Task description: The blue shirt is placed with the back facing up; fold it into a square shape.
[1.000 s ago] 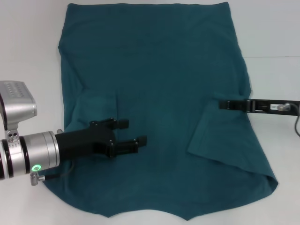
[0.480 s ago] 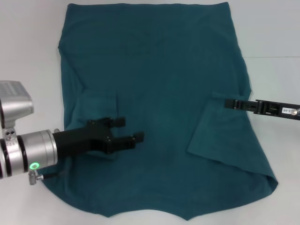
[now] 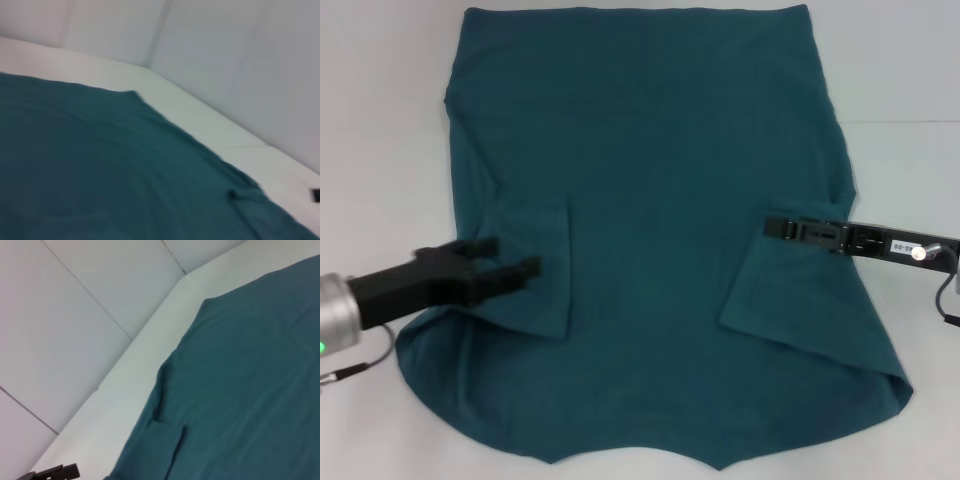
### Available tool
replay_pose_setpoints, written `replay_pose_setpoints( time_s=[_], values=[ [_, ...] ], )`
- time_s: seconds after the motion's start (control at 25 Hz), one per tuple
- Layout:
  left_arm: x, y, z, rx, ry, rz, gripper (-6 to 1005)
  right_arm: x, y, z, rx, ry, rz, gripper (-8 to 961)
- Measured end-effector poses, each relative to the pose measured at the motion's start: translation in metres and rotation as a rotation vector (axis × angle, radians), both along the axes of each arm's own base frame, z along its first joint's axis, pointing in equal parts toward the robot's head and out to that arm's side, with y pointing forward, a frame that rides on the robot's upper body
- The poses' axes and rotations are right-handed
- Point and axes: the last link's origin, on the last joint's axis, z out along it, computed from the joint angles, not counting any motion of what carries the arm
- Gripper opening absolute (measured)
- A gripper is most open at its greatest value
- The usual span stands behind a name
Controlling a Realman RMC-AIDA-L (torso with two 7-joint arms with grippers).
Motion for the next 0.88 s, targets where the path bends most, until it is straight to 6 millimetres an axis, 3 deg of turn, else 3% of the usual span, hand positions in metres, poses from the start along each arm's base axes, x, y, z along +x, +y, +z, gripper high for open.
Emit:
replay_pose_setpoints(
  time_s=[0.4,0.88],
  values=[
    [-0.047,-0.013,0.031,0.065,0.029,0.219,837,-0.009,-0.002,-0.014,-0.019,0.027,0.008,922],
    [-0.06,-0.026,0.025,0.002,0.081,0.265,835,-0.009,-0.003,-0.014,-0.017,0.042,-0.005,919]
  ],
)
